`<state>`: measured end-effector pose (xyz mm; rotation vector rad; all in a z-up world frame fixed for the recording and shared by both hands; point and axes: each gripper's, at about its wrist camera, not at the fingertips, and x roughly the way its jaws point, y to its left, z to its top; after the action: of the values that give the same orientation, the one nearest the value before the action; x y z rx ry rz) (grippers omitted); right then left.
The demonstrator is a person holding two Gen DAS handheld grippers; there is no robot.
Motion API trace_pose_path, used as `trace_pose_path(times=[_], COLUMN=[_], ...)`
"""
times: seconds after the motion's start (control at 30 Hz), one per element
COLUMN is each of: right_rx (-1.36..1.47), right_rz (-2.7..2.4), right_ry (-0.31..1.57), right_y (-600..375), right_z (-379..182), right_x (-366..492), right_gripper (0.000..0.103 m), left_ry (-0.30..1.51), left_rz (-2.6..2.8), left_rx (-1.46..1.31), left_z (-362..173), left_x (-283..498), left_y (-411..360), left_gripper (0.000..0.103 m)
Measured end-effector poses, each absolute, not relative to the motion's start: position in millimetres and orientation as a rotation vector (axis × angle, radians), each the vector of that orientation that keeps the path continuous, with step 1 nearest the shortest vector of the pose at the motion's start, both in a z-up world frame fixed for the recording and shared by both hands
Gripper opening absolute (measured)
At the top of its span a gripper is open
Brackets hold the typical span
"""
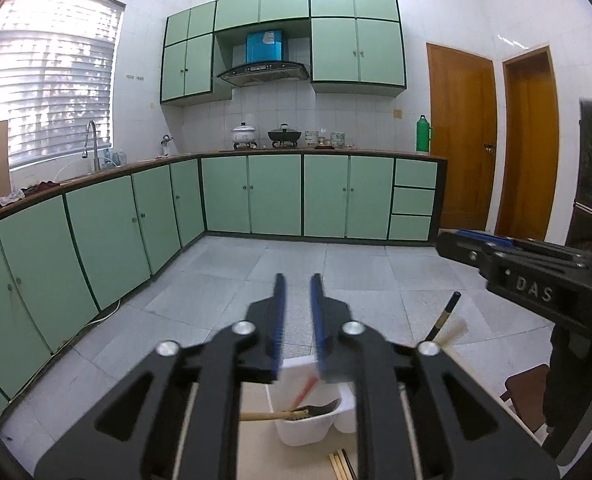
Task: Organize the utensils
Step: 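Open both tools to drop the chopsticks into the white cup, then move both open tools back down over the remaining chopsticks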
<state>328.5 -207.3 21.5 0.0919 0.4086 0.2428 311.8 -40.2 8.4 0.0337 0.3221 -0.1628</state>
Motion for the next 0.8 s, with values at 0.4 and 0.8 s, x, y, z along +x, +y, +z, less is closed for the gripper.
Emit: trace_pose_path(times=[0.4,0.8], right_rx=[0.096,0.102], right_rz=[0.208,0.172], right_ry=[0.376,0.483], right_y=[-228,-223], right_z=[-4,-78], right_x=[235,161], right_gripper=[0.075,0.093], left_ry=[0.314,0.498], left_rz=[-0.163,-0.142], left_rx=[0.018,0.018], left_z=[-10,-90], left_x=[227,159], left_y=[-28,-11], left_gripper=[0.057,0.070])
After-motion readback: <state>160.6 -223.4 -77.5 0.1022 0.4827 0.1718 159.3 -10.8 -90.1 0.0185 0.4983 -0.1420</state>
